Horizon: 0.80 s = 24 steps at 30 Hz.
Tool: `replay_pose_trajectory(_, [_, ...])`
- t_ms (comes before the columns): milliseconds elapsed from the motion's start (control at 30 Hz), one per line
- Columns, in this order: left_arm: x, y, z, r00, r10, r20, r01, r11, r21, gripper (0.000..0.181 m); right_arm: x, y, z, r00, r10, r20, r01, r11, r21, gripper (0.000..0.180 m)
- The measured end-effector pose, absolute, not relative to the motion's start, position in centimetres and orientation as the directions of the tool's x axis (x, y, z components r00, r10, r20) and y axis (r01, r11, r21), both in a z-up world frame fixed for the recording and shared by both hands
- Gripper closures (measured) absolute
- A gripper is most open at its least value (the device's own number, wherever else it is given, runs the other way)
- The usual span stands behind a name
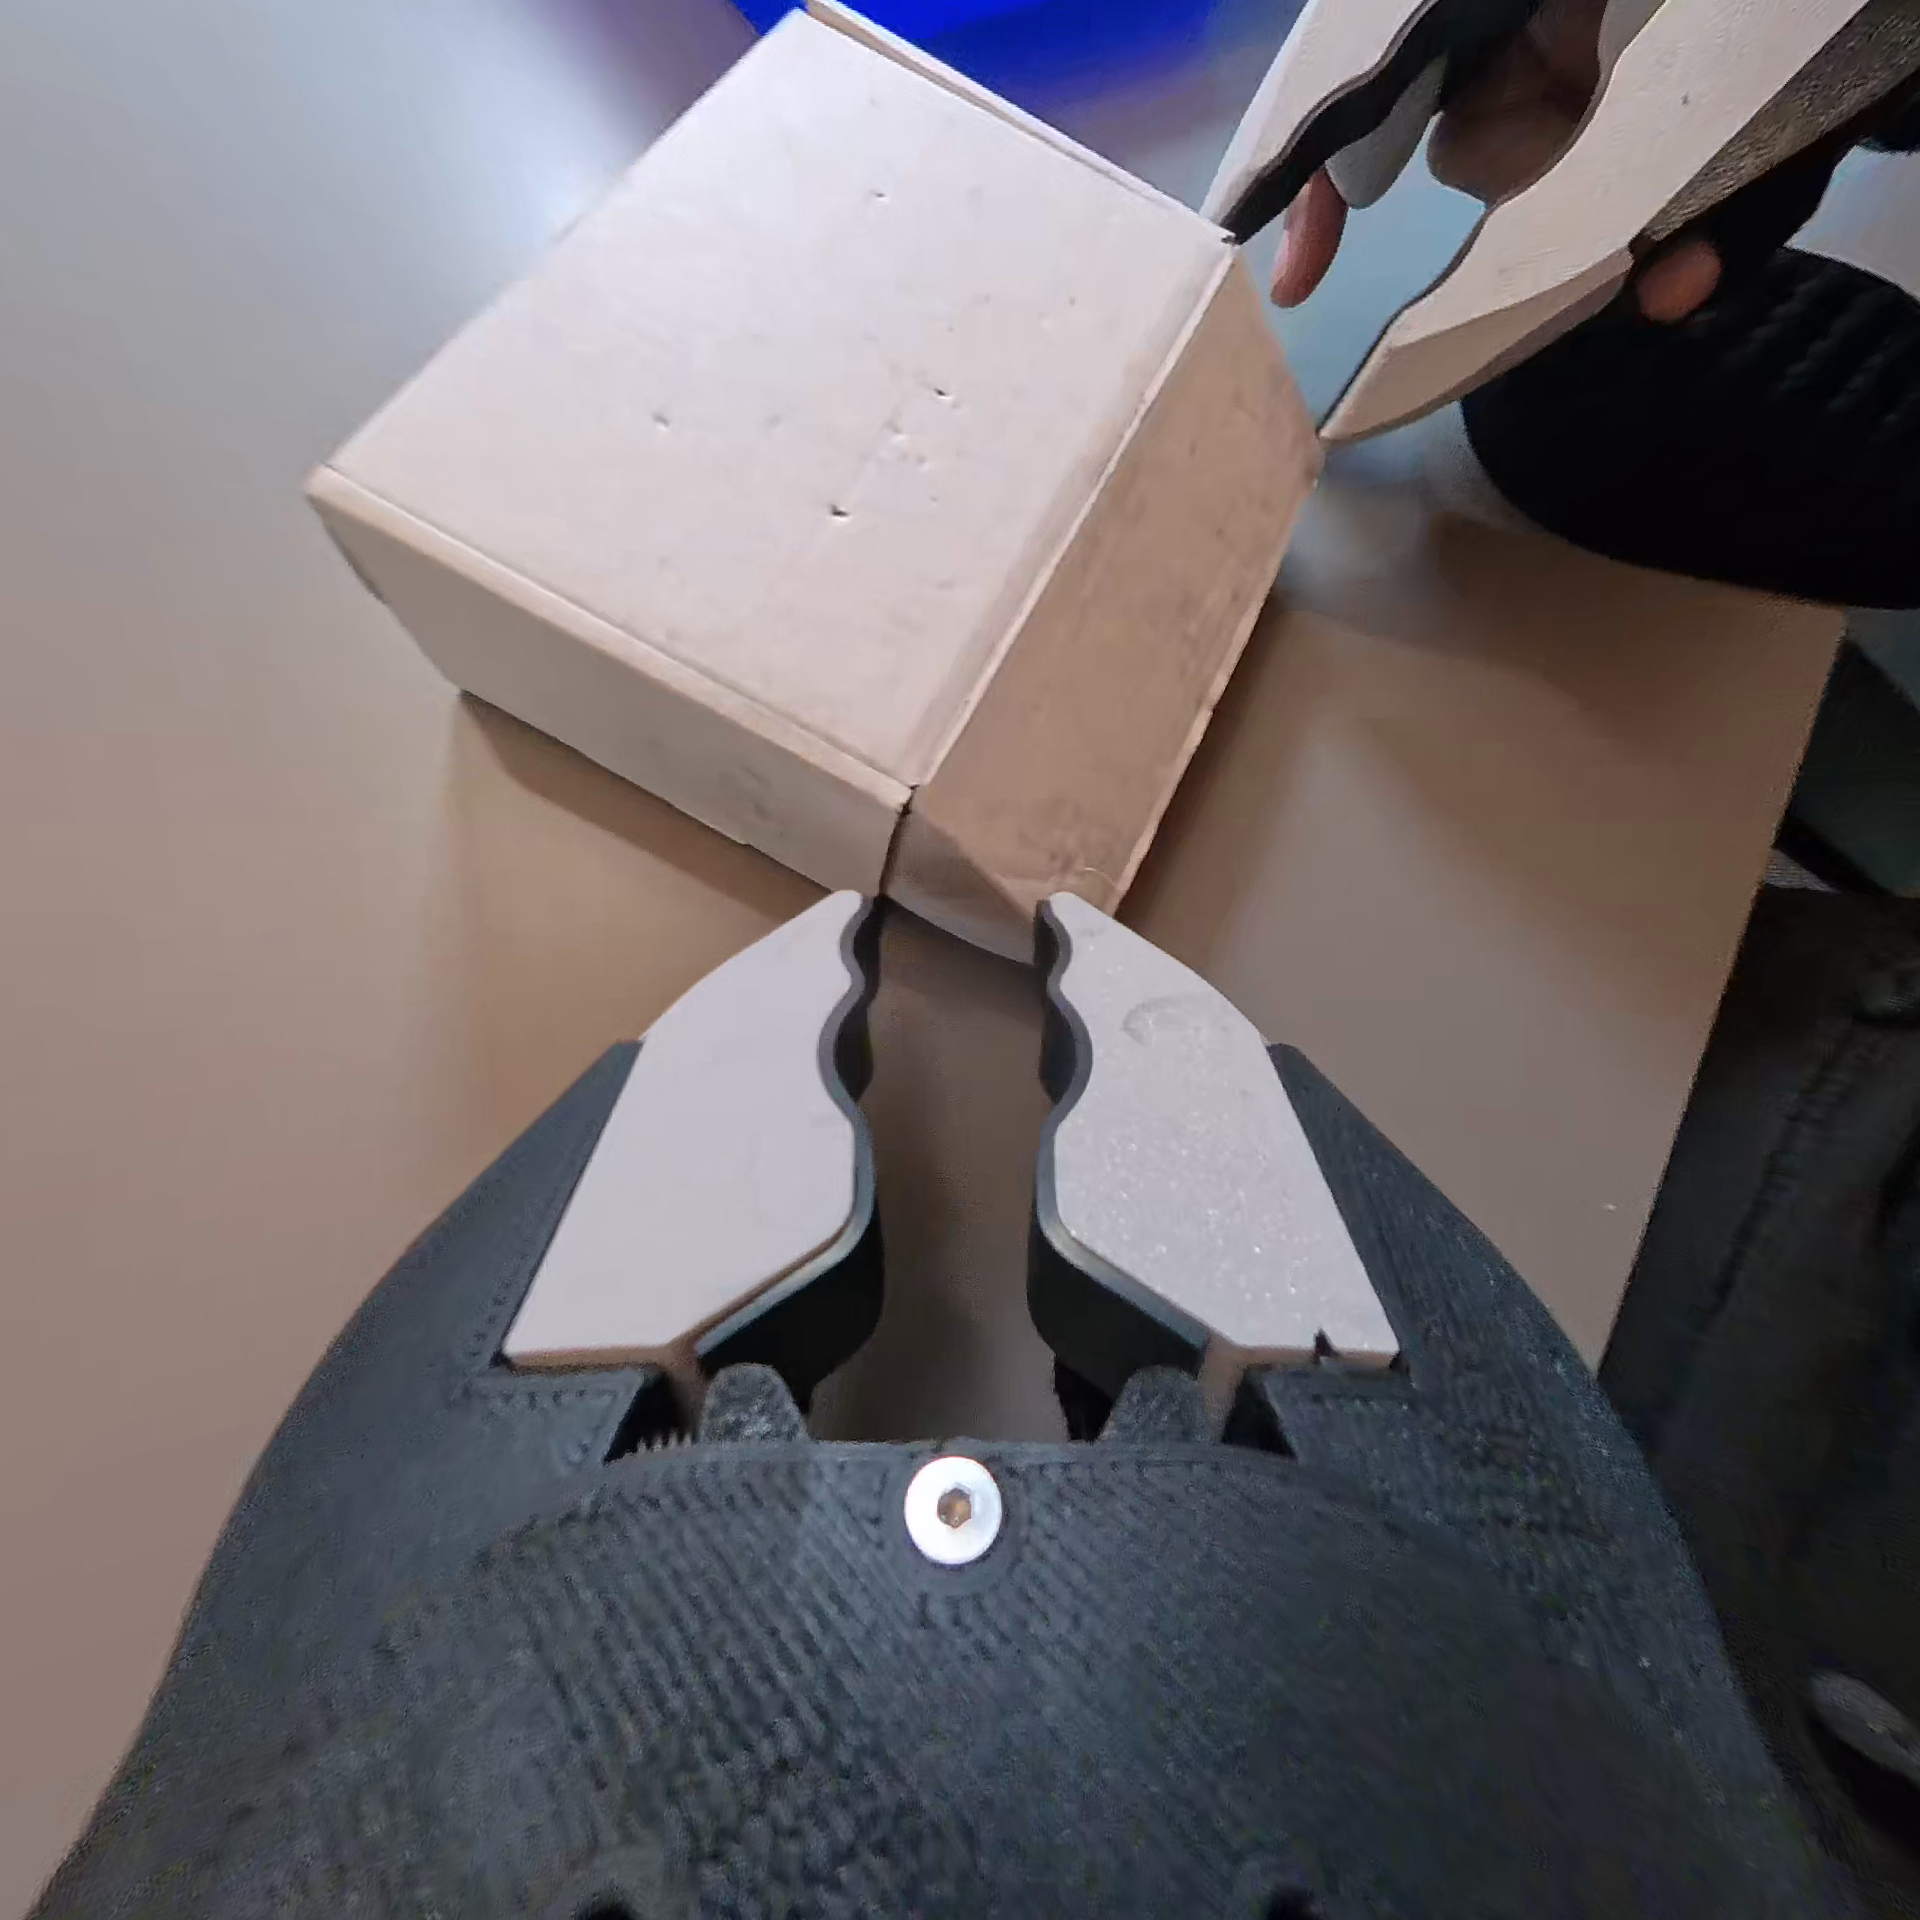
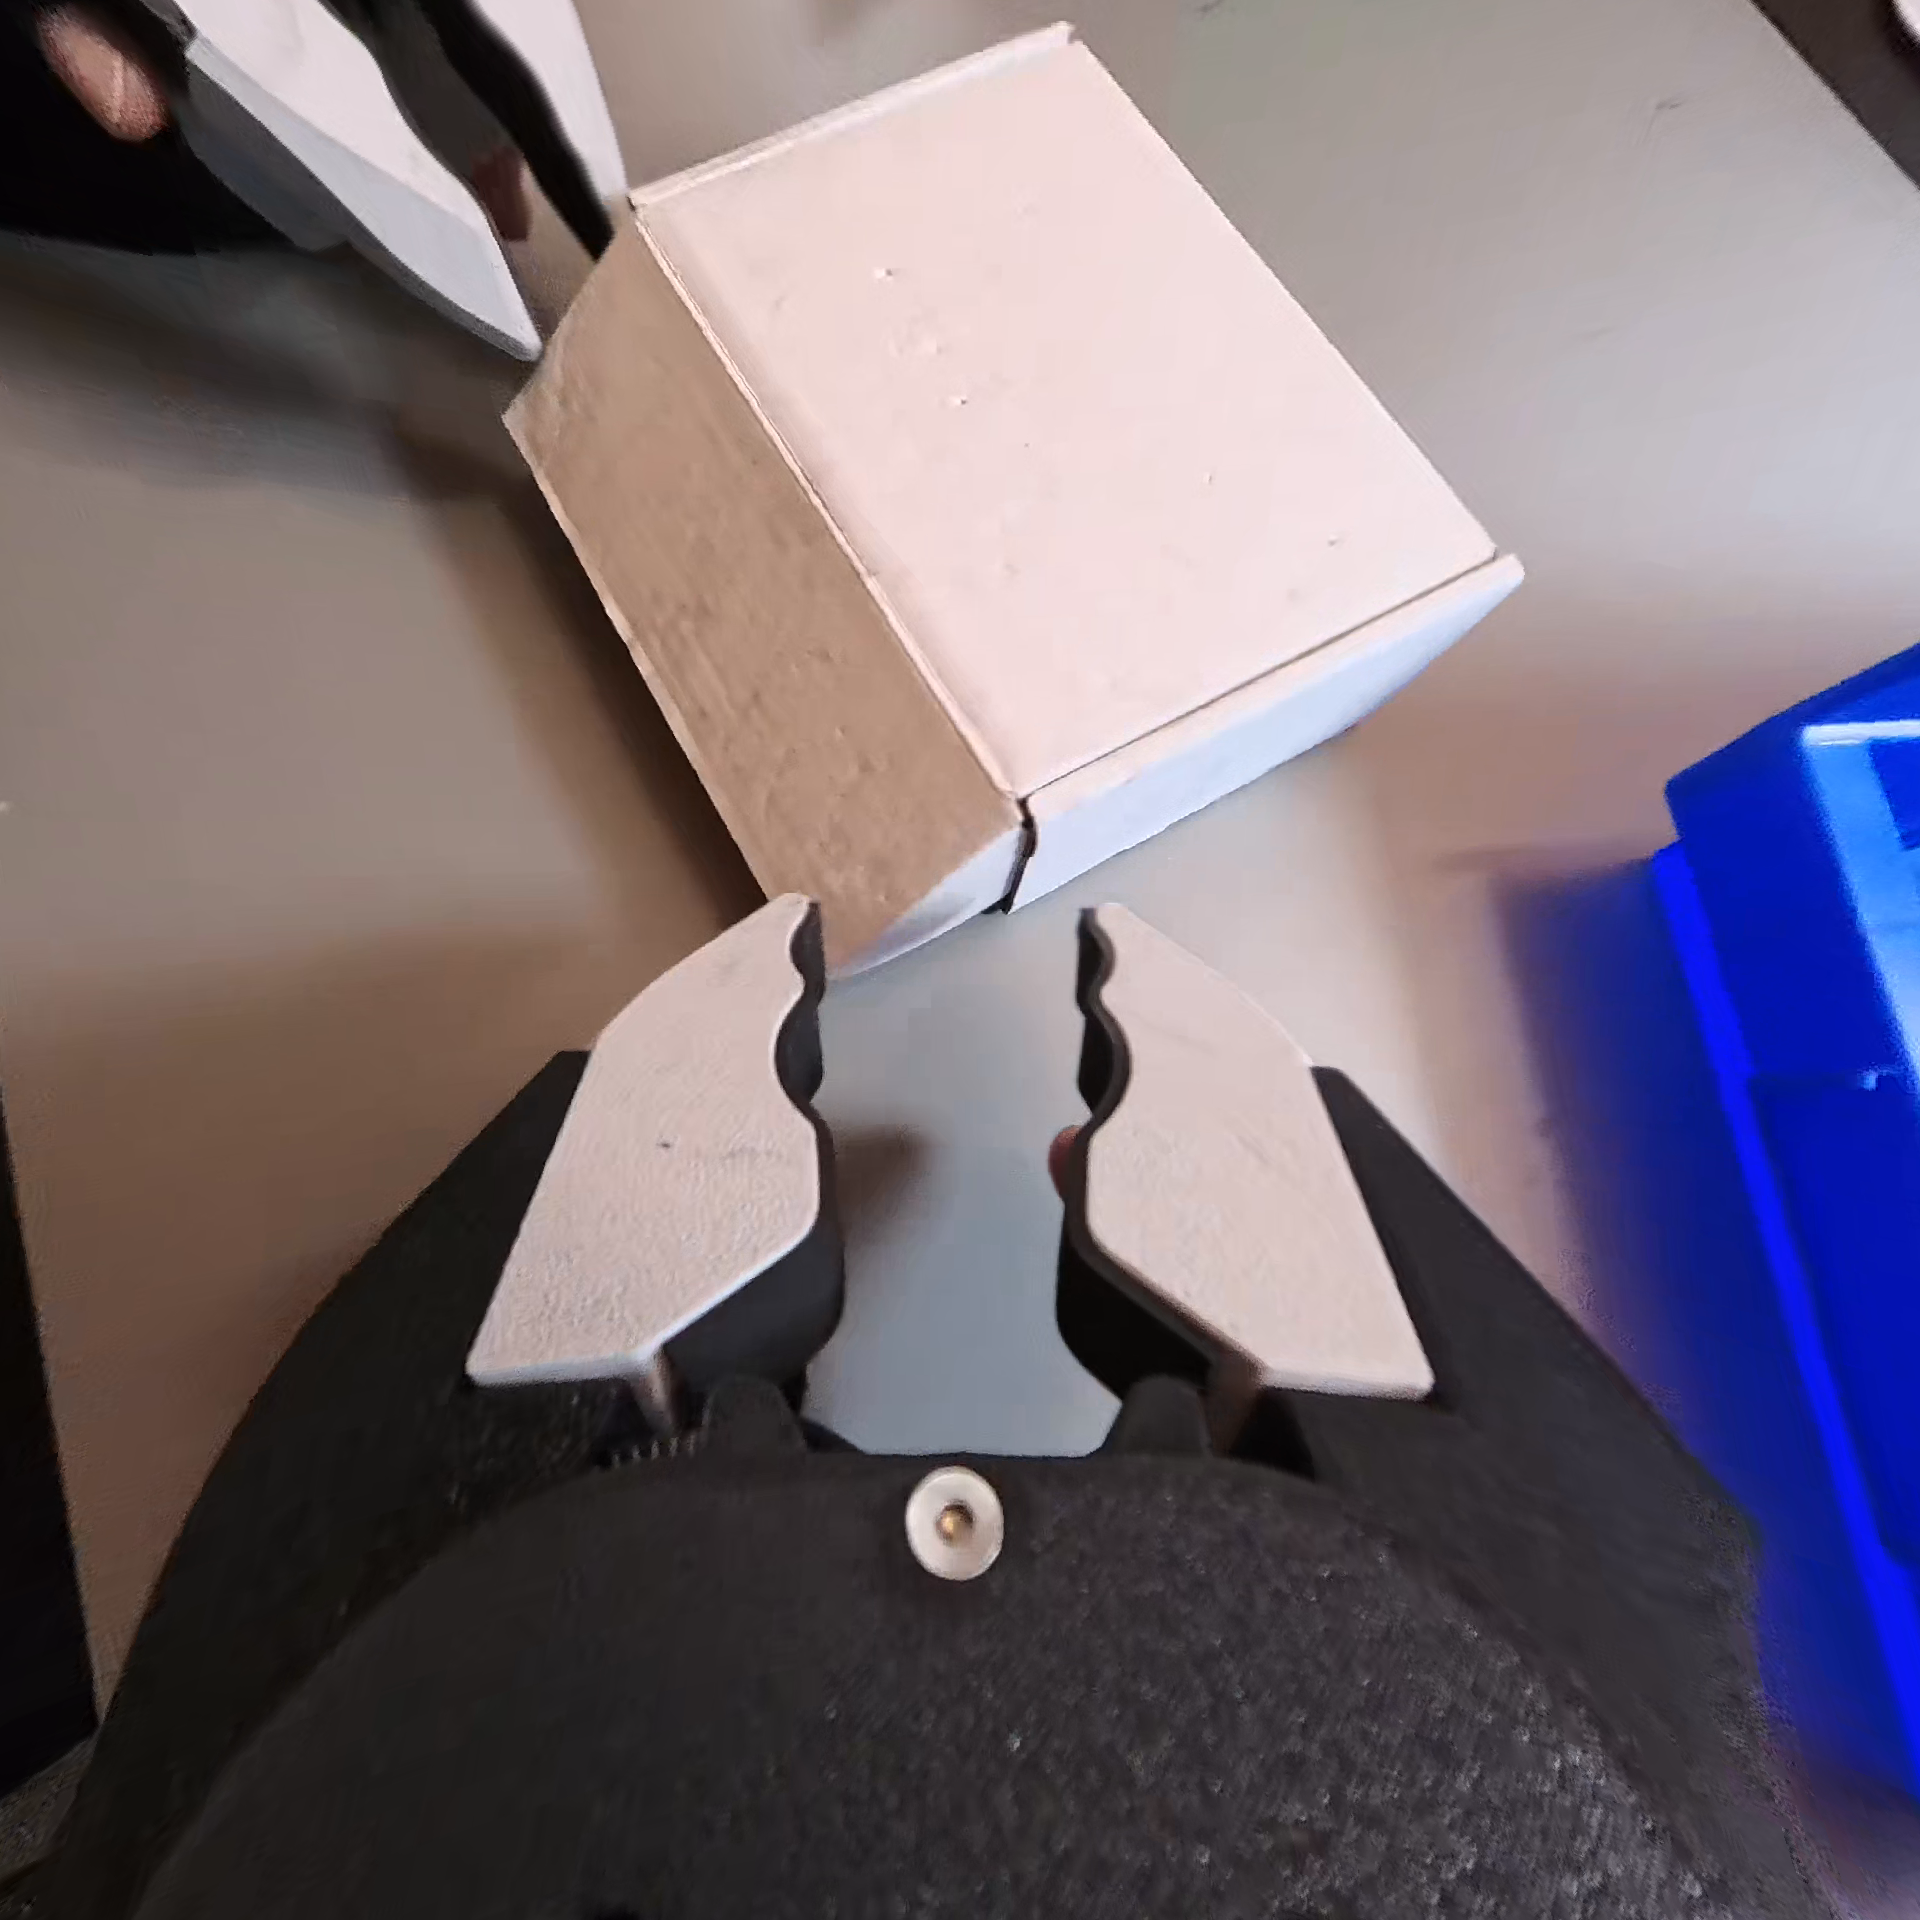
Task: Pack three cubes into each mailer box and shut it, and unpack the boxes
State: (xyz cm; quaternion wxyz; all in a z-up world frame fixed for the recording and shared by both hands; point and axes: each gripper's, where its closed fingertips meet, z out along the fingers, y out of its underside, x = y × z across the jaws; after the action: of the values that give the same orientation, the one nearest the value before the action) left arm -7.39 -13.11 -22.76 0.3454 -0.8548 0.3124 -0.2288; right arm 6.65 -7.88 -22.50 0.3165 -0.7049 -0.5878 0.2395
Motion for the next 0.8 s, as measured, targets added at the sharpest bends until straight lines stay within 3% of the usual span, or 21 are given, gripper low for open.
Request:
replay_pose_trajectory(33, [-7.5, -12.8, -22.7, 0.704, -0.691, 0.162, -0.377, -0.557, -0.74, 0.148, 6.5, -7.7, -22.5, 0.18, 0.983, 0.02, 0.676, -0.109, -0.729, 0.127])
replay_pose_trajectory(233, [-7.2, -11.6, -23.2, 0.638, -0.759, 0.129, -0.448, -0.502, -0.74, 0.112, 5.7, -6.5, -23.4, 0.056, 0.997, -0.053, 0.681, -0.077, -0.729, 0.111])
replay_pose_trajectory(433, [-7.7, -9.9, -24.6, 0.569, -0.821, -0.048, -0.6, -0.375, -0.706, 0.124, 4.7, -6.1, -24.1, -0.011, 1.0, 0.027, 0.71, 0.027, -0.704, 0.125])
replay_pose_trajectory(800, [-8.4, -9.0, -24.9, 0.494, -0.855, -0.156, -0.643, -0.238, -0.728, 0.142, 4.5, -5.1, -24.3, 0.018, 0.976, 0.217, 0.662, 0.151, -0.734, 0.14])
